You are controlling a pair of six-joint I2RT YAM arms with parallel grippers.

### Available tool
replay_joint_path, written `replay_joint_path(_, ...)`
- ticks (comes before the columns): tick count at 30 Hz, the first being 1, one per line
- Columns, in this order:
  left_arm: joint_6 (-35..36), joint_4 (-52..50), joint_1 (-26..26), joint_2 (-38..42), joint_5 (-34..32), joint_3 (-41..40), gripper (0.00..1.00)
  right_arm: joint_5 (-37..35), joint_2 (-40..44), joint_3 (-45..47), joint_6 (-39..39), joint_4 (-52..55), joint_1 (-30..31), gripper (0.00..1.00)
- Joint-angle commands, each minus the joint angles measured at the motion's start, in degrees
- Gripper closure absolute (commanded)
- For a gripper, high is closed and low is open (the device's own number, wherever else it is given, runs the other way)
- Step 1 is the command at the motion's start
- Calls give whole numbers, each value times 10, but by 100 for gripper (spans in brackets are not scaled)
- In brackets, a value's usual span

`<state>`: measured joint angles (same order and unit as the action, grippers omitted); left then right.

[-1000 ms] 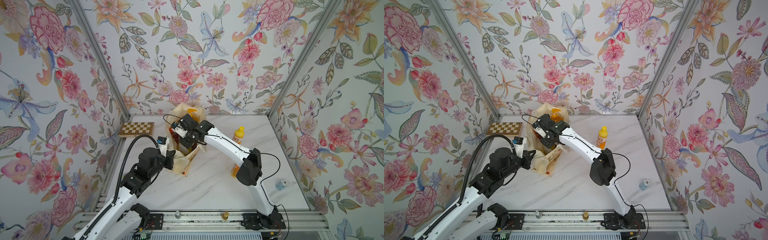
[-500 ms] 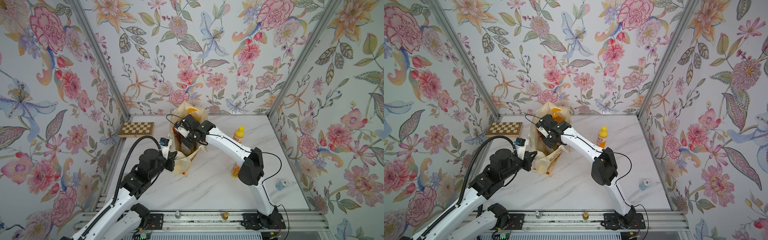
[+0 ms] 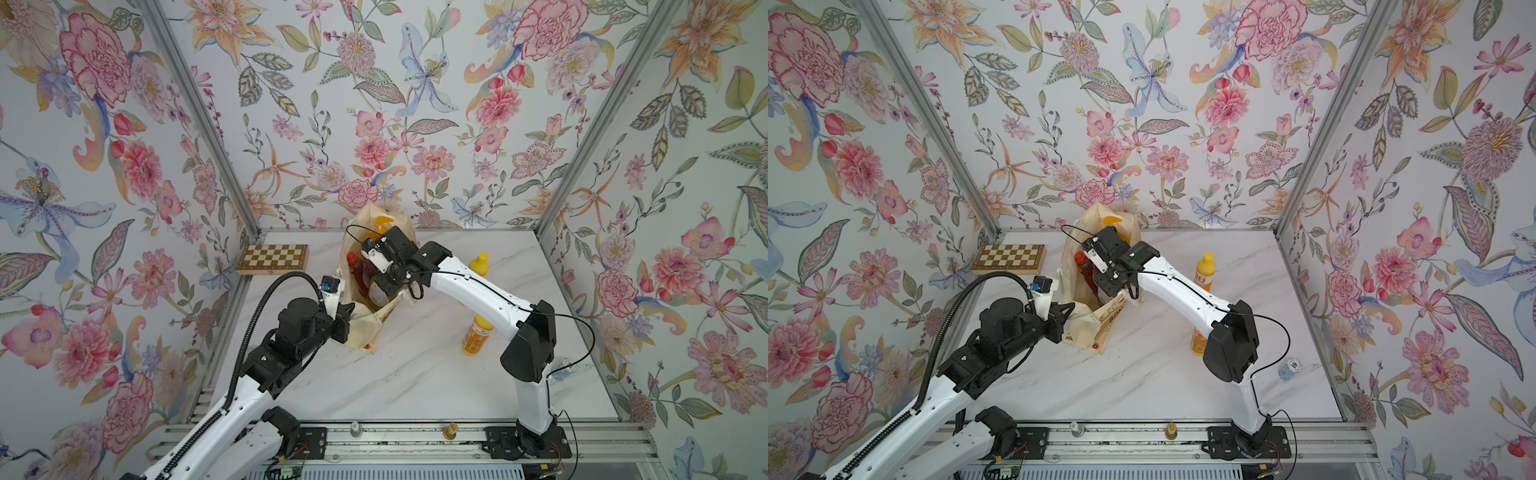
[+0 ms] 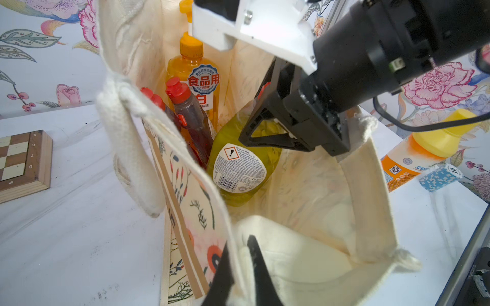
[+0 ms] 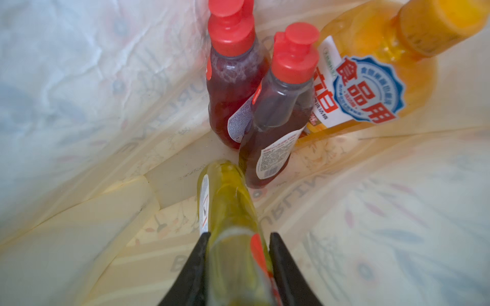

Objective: Pack dish soap into the shopping bag
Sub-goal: Place the bottle of dish soap in the shopping bag.

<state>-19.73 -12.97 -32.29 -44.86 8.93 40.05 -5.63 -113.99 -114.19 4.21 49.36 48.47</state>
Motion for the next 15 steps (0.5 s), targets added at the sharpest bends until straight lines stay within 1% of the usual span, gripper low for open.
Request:
replay_joint_path(1, 25, 42, -17, 2, 38, 20, 100, -5, 60, 17, -9, -51, -8, 100)
replay_joint_path(4, 29, 46, -21, -2, 36, 24, 100, 18, 81, 40, -10, -63, -6, 100)
replay_joint_path(9, 34, 48, -24, -10, 33, 31, 100, 25, 108, 62, -10, -67, 0, 100)
replay_joint_path(12, 37, 50, -26, -17, 33, 32, 100, 52, 116, 73, -10, -76, 0, 100)
replay_joint_path(15, 37, 52, -27, -19, 33, 32, 100, 87, 106, 68, -11, -80, 5, 100)
